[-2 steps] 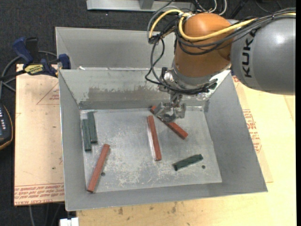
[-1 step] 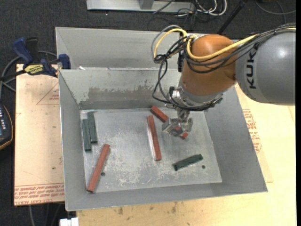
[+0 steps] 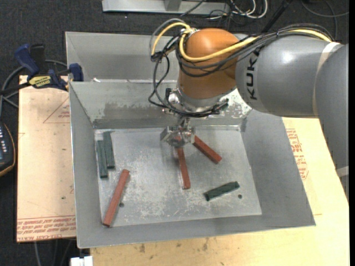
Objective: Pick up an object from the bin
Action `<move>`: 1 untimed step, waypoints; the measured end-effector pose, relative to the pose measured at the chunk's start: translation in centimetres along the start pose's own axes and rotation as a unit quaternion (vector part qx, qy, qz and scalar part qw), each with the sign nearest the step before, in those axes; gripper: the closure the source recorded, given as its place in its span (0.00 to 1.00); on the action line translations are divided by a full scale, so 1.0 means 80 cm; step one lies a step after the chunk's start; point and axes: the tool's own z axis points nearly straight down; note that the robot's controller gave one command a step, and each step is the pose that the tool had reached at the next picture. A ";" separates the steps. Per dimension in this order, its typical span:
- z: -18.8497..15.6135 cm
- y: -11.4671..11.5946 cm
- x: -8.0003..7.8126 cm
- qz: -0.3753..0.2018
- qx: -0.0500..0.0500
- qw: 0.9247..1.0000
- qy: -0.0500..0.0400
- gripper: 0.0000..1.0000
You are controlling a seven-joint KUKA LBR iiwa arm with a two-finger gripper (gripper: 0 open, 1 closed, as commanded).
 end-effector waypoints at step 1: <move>-0.002 0.000 0.006 0.003 -0.001 1.000 0.002 0.00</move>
Offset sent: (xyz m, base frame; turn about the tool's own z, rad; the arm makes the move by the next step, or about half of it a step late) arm 0.0000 0.0000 0.0000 0.0000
